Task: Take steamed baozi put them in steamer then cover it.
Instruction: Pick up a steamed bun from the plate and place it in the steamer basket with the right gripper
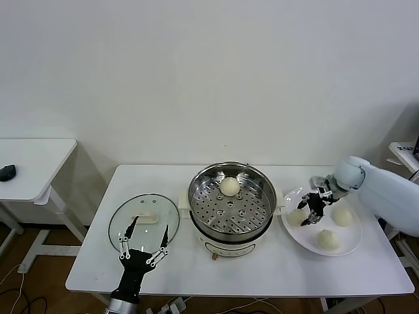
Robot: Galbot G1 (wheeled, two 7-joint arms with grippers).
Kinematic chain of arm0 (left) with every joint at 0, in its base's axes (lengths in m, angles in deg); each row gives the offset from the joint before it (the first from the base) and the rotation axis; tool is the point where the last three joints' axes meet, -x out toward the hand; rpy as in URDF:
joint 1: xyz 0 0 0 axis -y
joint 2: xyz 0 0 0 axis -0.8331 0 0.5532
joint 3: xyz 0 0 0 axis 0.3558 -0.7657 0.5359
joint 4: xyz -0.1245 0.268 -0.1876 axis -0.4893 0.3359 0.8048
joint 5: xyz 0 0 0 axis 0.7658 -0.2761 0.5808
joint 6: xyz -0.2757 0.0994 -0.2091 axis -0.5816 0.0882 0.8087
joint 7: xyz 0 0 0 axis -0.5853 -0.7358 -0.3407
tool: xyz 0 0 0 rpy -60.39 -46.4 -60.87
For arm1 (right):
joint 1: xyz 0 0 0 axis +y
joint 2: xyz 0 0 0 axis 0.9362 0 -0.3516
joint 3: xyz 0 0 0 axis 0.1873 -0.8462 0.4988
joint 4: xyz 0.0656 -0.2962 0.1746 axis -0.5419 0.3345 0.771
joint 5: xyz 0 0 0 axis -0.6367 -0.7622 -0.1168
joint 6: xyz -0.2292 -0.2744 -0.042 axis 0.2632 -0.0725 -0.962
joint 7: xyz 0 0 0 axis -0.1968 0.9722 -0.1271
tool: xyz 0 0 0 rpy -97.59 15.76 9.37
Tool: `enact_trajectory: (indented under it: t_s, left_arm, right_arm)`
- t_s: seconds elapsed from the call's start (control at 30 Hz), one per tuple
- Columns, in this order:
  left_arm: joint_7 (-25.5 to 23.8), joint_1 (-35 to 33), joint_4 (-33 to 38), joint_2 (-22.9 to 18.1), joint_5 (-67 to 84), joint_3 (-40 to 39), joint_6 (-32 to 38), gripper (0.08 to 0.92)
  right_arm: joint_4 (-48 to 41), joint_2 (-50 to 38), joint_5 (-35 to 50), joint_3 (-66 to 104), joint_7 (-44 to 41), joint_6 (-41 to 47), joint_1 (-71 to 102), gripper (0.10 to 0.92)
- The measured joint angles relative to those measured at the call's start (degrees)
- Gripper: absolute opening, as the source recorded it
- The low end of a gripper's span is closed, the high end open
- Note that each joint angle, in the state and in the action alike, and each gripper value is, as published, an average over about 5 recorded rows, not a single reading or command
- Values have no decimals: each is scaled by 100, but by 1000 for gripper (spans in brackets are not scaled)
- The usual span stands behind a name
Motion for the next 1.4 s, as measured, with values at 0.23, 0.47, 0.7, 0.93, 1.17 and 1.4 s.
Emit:
enact_trajectory:
  t_s: [0.23, 0.47, 0.7, 0.93, 1.17, 1.4]
  left_arm:
    - [13, -8, 46, 30, -1, -19, 1, 823]
    - [18, -11, 101, 37, -5, -60, 1, 823]
    - [21, -4, 159, 31, -23, -98, -4, 823]
    - [32, 37, 177, 17, -20, -76, -3, 823]
    - [49, 27, 180, 20, 5, -22, 13, 823]
    - [66, 6, 199, 13, 14, 4, 22, 823]
  right_arm:
    - [342, 216, 385, -684, -598, 78, -1261, 638]
    - [924, 622, 996, -1457, -821, 287, -2459, 644]
    - [1416, 1212, 1686, -2079, -631, 607, -3075, 636]
    - [1553, 1925, 2164, -2411, -129, 921, -3147, 636]
    - [1452, 2553, 2327, -2627, 355, 1157, -2916, 643]
    - [1254, 2921, 2343, -2726, 708, 1278, -2602, 638]
